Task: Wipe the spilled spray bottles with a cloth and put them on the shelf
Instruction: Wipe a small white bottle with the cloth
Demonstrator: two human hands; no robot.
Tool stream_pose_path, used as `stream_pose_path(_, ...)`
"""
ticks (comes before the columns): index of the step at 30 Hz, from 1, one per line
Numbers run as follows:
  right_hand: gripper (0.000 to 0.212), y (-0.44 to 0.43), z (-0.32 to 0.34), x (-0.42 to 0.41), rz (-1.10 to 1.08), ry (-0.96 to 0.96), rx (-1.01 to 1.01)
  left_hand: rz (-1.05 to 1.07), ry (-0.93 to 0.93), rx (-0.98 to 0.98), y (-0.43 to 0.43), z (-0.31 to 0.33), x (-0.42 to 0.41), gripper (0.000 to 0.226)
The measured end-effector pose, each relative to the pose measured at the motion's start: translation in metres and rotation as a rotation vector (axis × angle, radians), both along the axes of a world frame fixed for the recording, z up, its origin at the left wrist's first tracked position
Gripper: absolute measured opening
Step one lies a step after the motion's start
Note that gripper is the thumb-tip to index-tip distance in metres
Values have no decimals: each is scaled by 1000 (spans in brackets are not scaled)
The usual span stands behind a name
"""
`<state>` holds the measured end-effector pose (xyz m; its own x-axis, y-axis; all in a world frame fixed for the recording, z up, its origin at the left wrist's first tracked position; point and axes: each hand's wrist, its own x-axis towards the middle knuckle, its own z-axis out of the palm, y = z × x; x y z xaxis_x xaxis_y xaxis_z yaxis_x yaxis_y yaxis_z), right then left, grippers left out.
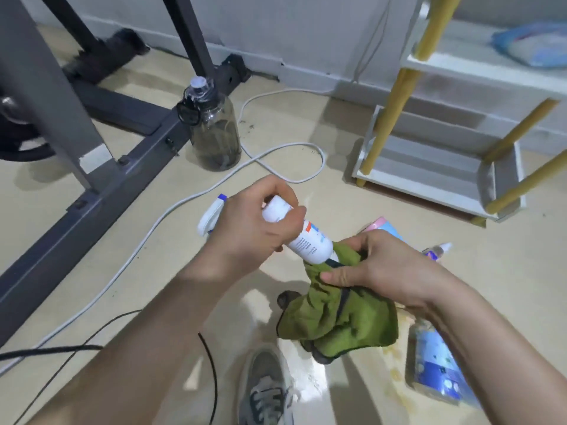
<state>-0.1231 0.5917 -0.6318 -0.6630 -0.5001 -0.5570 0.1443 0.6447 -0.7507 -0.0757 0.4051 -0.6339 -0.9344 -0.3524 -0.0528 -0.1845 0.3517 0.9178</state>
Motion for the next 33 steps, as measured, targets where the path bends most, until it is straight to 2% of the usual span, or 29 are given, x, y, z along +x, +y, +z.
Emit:
stream_pose_path(4, 11, 36, 65, 14, 61, 423, 306, -39, 18, -220, 16, 86, 21, 9)
stream_pose_path(6, 17, 62, 90, 29, -47, 562, 341, -60, 10, -346, 26, 129, 34, 17)
stream_pose_path(7, 20, 75, 100, 37, -154, 543, 236, -80, -12, -450, 35, 150, 42, 21)
stream_pose_path(9, 21, 98, 120, 55, -372, 438, -168, -112, -57, -644, 58, 183, 56, 28)
stream_pose_path(11, 19, 112, 144, 75, -505, 405, -544, -120, -58, -712, 86, 203, 67, 28)
stream_pose_path(13, 22, 114, 165, 100, -487, 468, -722, -84, -33, -633, 115, 211, 79, 30)
stream_pose_path(14, 19, 112, 170, 113, -451, 593, -695, -65, -14, -525, 130, 213, 86, 32)
stream_pose_path(15, 16, 110, 170, 124, -421, 793, -600, -50, 14, -400, 146, 213, 92, 32)
stream_pose_path(17, 32, 110, 155, 135, -357, 1188, -324, -3, 98, -207, 172, 210, 105, 33)
stream_pose_path(18, 37, 113, 148, 138, -335, 1247, -264, 27, 147, -158, 182, 207, 112, 34)
stream_pose_path(22, 45, 128, 147, 145, -402, 1175, -306, 120, 397, -307, 204, 187, 135, 33)
stream_pose_path(24, 49, 132, 159, 141, -393, 947, -345, 118, 572, -380, 208, 181, 146, 30)
stream_pose_path(26, 48, 139, 175, 136, -372, 535, -431, 53, 711, -446, 208, 180, 152, 26)
stream_pose_path(27, 51, 142, 180, 137, -345, 418, -424, 33, 722, -456, 206, 180, 152, 26)
stream_pose_path(28, 54, 145, 181, 140, -290, 403, -419, 46, 686, -423, 201, 181, 149, 26)
stream_pose_path(29, 50, 146, 176, 144, -207, 522, -421, 86, 631, -353, 196, 182, 144, 26)
stream_pose_path(30, 45, 146, 169, 151, -112, 734, -389, 133, 564, -253, 192, 184, 138, 26)
stream_pose_path(31, 48, 144, 161, 159, -38, 975, -278, 160, 479, -142, 188, 185, 133, 25)
stream_pose_path(33, 65, 140, 137, 166, -13, 1394, 89, 165, 277, 78, 185, 182, 123, 26)
